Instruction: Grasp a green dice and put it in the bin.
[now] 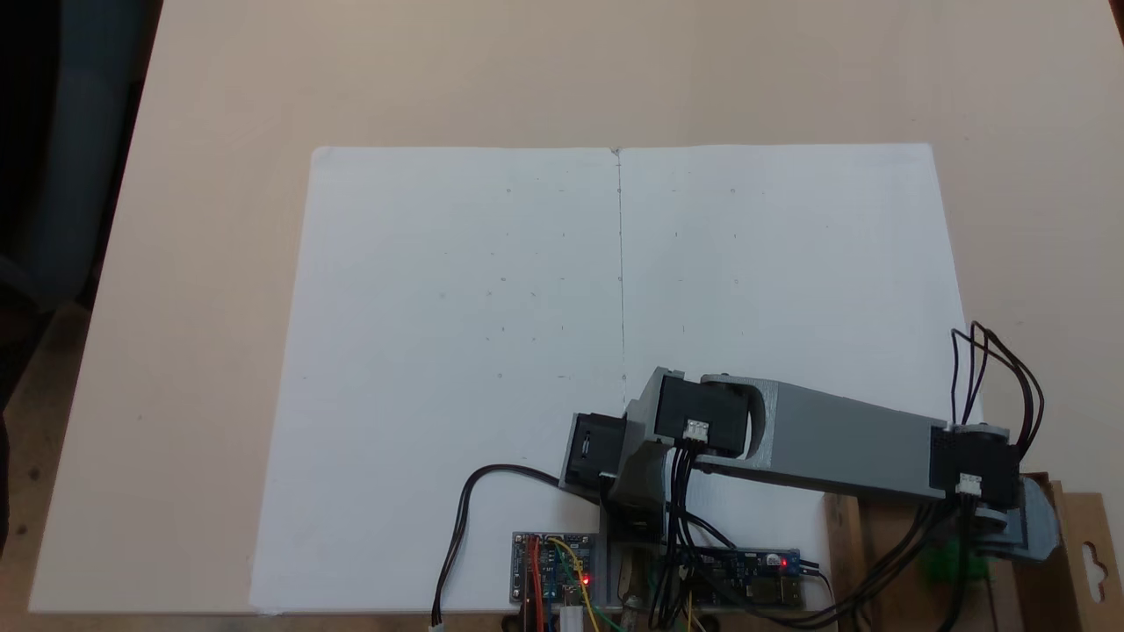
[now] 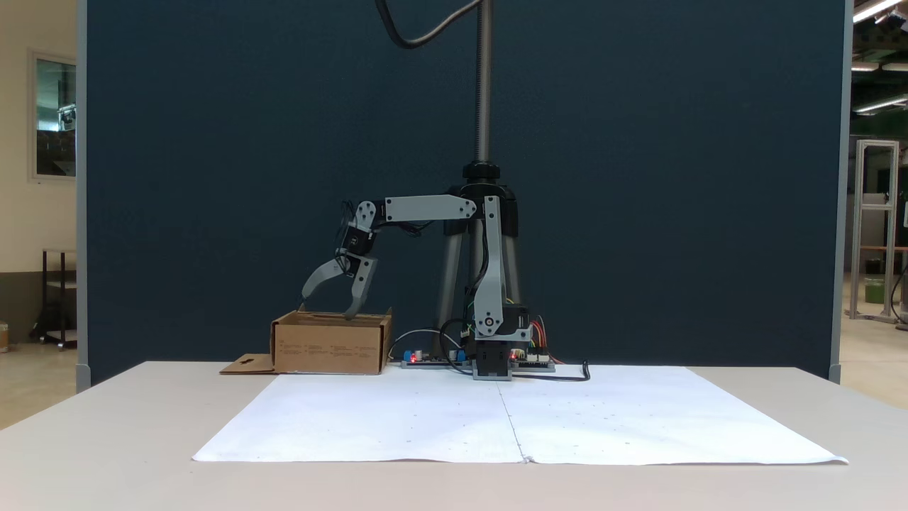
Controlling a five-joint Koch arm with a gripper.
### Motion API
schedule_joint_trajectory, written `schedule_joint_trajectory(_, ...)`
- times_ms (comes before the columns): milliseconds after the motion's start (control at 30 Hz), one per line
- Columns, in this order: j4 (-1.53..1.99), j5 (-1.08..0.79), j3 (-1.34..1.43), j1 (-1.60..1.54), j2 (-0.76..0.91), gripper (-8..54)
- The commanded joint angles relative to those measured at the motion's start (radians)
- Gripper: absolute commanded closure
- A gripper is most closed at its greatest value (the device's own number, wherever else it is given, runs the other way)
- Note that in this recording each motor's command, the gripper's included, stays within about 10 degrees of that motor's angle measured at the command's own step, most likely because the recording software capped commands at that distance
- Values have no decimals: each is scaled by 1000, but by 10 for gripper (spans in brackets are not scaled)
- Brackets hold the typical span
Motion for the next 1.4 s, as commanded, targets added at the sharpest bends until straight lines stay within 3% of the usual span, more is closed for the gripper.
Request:
schedule_joint_trajectory(0,-138,165,-91,-25,49,33)
schedule_joint_trajectory(200,-150,311,-350,-259,91,33)
schedule_joint_trajectory(567,-199,304,-316,-804,166,11)
schedule_joint_trajectory(800,-212,229,-127,-1141,308,11)
schedule_joint_trajectory(1033,-458,144,227,-1434,442,11)
schedule_joint_trajectory(1367,-790,80,657,-1594,569,16)
